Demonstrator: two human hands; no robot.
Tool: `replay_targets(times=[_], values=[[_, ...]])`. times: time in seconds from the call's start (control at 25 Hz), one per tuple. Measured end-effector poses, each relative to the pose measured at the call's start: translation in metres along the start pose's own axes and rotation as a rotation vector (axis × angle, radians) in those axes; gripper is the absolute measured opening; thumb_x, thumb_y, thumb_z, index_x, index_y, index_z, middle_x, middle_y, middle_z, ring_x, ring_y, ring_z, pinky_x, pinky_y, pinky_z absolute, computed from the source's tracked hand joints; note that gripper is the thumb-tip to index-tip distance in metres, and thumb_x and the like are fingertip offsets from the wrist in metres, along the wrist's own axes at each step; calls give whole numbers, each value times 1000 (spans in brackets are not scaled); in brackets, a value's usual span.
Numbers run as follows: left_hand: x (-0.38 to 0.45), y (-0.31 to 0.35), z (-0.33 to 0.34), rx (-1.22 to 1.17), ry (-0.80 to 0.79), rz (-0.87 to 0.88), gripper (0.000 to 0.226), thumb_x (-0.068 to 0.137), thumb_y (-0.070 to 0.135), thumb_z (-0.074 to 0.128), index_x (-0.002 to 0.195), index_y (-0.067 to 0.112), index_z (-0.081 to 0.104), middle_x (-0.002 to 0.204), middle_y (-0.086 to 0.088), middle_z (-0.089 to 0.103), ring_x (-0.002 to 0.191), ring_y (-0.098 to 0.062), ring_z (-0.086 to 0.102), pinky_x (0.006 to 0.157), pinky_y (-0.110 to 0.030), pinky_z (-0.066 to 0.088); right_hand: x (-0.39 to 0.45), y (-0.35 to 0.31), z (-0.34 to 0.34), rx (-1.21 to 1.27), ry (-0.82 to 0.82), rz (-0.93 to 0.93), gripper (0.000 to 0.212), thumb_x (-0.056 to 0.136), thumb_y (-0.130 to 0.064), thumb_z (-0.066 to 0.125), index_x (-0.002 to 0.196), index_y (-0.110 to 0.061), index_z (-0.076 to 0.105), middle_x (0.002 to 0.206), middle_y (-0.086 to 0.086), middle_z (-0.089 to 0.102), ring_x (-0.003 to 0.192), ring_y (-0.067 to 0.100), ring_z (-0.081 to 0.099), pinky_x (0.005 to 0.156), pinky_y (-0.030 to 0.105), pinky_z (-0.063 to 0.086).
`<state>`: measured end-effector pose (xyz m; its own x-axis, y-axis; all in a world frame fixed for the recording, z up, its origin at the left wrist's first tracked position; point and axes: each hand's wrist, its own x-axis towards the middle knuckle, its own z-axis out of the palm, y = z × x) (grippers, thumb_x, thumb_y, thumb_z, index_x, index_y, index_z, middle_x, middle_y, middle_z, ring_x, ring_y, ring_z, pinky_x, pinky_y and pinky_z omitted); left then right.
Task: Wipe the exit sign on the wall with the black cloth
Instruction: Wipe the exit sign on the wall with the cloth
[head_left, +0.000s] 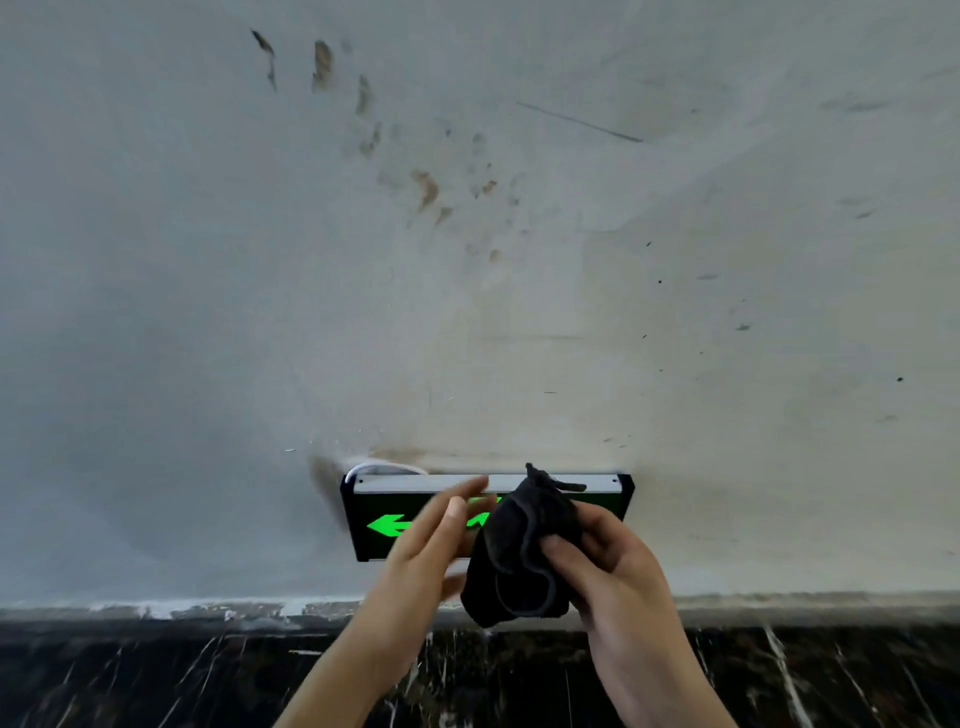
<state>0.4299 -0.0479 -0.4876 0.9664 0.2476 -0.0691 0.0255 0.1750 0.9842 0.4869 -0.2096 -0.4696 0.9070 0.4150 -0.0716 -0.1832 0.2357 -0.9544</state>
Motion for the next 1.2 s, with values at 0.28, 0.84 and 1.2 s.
replay_targets(times=[0.28, 0.84, 1.2], values=[[-16, -15, -16, -300, -103, -236, 47, 87, 59, 65, 124, 31, 69, 124, -9, 69, 105, -25, 69, 78, -40, 57, -4, -1, 21, -732, 61, -159, 24, 63, -51, 65, 87, -50, 64, 98, -31, 63, 97, -5, 55, 79, 17, 45], [-25, -37, -47, -737, 243, -170, 39, 85, 17, 55, 116, -4, 67, 110, -31, 70, 89, -41, 73, 61, -40, 63, 60, -55, 65, -1196, 150, -979, 41, 91, -35, 53, 126, -15, 60, 131, 3, 61, 127, 18, 49, 106, 36, 40], [-33, -34, -91, -740, 379, -126, 45, 86, 4, 58, 130, 1, 56, 125, -29, 63, 110, -50, 62, 78, -55, 59, 154, -58, 67, -1626, 279, -1304, 65, 96, -46, 40, 152, -18, 22, 159, 9, 16, 149, 24, -11, 120, 44, -4]])
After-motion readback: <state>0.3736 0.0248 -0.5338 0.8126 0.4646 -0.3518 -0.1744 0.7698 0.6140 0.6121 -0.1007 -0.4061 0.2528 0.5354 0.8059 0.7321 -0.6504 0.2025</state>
